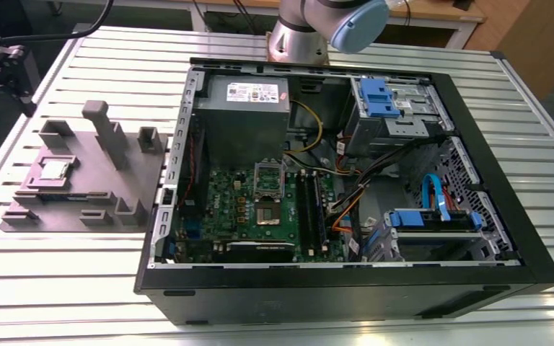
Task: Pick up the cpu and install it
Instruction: 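Pick up the cpu and move it towards the insertion slot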
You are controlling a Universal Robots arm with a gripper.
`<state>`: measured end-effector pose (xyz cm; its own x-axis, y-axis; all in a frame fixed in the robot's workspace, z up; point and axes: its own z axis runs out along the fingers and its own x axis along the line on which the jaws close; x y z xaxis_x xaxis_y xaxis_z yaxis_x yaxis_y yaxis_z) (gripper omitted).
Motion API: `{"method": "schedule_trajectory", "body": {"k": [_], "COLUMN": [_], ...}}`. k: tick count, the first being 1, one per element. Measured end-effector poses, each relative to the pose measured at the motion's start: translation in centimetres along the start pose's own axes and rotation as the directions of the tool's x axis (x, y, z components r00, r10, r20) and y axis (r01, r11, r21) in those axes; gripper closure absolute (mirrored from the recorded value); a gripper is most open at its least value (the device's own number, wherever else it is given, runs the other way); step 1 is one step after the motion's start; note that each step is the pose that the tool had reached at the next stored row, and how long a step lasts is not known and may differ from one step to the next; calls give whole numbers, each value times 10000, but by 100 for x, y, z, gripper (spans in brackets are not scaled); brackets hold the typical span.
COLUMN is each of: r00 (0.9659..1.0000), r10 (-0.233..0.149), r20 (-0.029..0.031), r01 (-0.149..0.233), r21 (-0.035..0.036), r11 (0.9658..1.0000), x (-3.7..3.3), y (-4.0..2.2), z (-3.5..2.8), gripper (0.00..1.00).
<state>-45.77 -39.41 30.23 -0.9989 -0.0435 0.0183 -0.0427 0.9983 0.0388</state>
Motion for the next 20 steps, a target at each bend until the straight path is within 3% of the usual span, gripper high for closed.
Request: {"method": "schedule_trajectory", "body": {"k": [20], "r00": [10000], "r10": [0], "r20": [-2], "r01": [0], "r21": [29], "r11": [10000], "x": [-2], "y": [-4], "z": [84], "gripper": [35]}}
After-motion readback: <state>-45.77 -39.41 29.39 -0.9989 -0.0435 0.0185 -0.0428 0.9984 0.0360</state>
